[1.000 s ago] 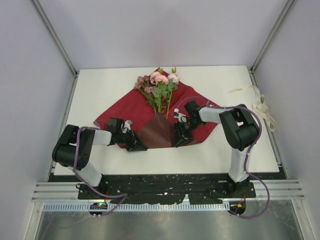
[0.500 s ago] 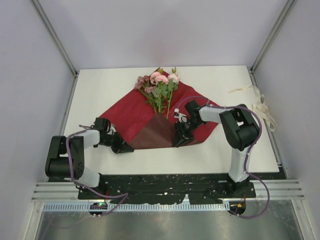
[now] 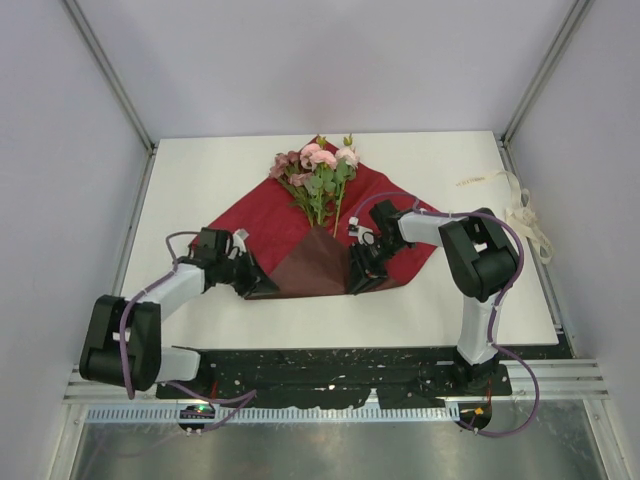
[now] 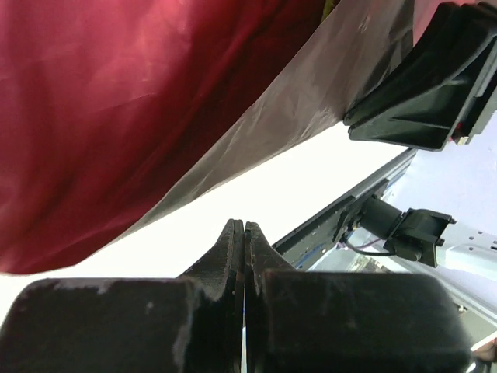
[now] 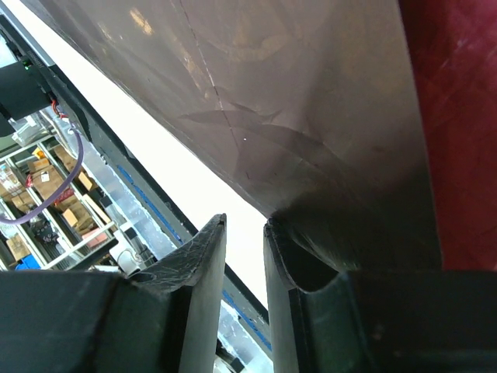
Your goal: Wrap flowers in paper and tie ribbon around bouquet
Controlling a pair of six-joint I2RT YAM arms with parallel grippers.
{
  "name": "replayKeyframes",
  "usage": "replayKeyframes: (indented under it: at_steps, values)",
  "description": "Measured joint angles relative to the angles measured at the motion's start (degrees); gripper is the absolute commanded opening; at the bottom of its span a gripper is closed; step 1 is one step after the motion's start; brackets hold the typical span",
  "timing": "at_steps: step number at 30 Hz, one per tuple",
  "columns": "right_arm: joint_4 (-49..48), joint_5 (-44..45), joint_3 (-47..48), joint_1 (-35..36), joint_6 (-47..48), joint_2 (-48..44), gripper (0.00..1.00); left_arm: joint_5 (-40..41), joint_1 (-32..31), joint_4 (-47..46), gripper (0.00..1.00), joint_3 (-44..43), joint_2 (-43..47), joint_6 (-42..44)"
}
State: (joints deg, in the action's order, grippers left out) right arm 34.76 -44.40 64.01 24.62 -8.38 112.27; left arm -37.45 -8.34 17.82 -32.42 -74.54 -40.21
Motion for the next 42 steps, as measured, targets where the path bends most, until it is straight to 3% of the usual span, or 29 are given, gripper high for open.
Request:
replayKeyframes:
  at_steps: [5, 10, 19, 24, 25, 27, 29, 32, 35, 42]
  values:
    - [0.0, 0.0, 0.0, 0.0, -0.2, 0.0, 0.33, 0.5, -4.8, -6.5, 0.00, -0.3, -9.2, -4.5]
    - [0.1, 0.2, 0.0, 0.0, -0.3, 0.0, 0.34, 1.7, -4.3, -5.6, 0.00, -2.2, -15.3, -5.8]
    - [0.1, 0.2, 0.0, -0.1, -0.6, 0.0, 0.34, 7.7, 4.5, 5.3, 0.00, -2.7, -10.1, -0.2]
    - [0.2, 0.2, 0.1, -0.1, -0.6, 0.0, 0.34, 9.4, 6.1, 9.4, 0.03, -2.4, -4.1, 5.1]
    - [0.3, 0.2, 0.1, -0.1, -0.6, 0.0, 0.34, 8.9, 5.4, 9.2, 0.12, -2.5, -2.3, 6.3]
    - [0.3, 0.1, 0.2, -0.1, -0.6, 0.0, 0.34, 6.9, 2.9, 7.9, 0.18, -3.5, 1.8, 8.3]
    - [0.3, 0.0, 0.2, -0.1, -0.6, 0.0, 0.35, 4.6, -0.9, 4.1, 0.17, -5.4, 4.8, 9.0]
    - [0.0, -0.3, -0.1, -0.2, -1.0, 0.0, 0.35, 2.4, -8.2, -3.5, 0.09, -9.4, 5.0, 8.3]
    - [-1.5, -0.9, -1.2, -0.5, -2.5, -0.4, 0.35, 1.0, -16.1, -12.1, 0.00, -13.4, -0.2, 5.8]
    - [-5.7, -1.6, -4.2, -0.8, -6.1, -2.0, 0.35, 0.7, -26.3, -24.5, 0.00, -15.2, -17.1, -2.4]
